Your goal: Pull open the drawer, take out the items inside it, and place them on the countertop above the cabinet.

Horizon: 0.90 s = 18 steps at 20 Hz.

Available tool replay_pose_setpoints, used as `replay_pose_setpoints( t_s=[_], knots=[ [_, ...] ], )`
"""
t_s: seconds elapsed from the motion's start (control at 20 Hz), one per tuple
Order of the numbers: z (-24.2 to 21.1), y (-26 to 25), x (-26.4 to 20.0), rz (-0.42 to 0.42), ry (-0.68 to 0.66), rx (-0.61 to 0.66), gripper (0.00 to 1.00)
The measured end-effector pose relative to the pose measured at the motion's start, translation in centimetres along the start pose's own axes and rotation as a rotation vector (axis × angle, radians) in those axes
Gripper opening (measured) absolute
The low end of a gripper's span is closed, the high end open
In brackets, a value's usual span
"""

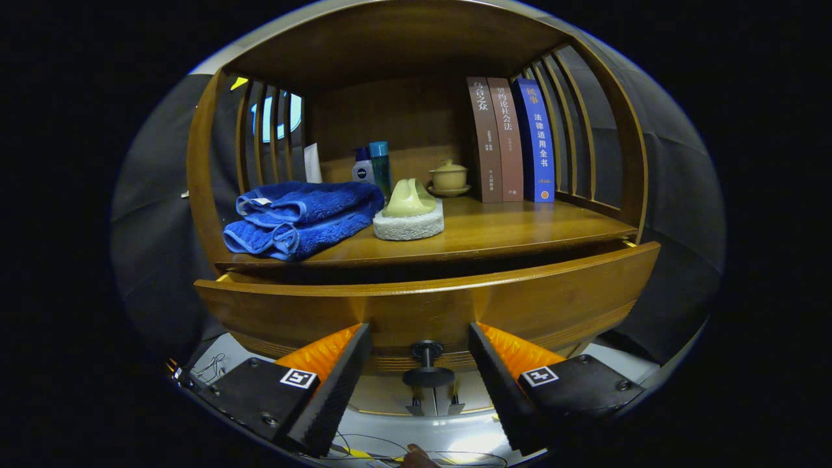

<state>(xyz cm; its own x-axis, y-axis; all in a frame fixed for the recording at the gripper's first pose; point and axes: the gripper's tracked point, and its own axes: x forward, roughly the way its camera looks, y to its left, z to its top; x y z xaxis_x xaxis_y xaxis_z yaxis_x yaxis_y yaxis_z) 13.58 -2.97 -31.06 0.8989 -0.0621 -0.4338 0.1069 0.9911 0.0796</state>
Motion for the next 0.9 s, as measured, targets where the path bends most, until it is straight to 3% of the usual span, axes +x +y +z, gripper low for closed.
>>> replay_pose_setpoints(
  t_s=[0.3, 0.9],
  knots=[
    [0.4, -0.1, 2.1, -0.006, 0.009, 0.007, 0.99],
    [1.0, -0.4, 1.6, -0.006, -0.005, 0.012, 0.98]
  ],
)
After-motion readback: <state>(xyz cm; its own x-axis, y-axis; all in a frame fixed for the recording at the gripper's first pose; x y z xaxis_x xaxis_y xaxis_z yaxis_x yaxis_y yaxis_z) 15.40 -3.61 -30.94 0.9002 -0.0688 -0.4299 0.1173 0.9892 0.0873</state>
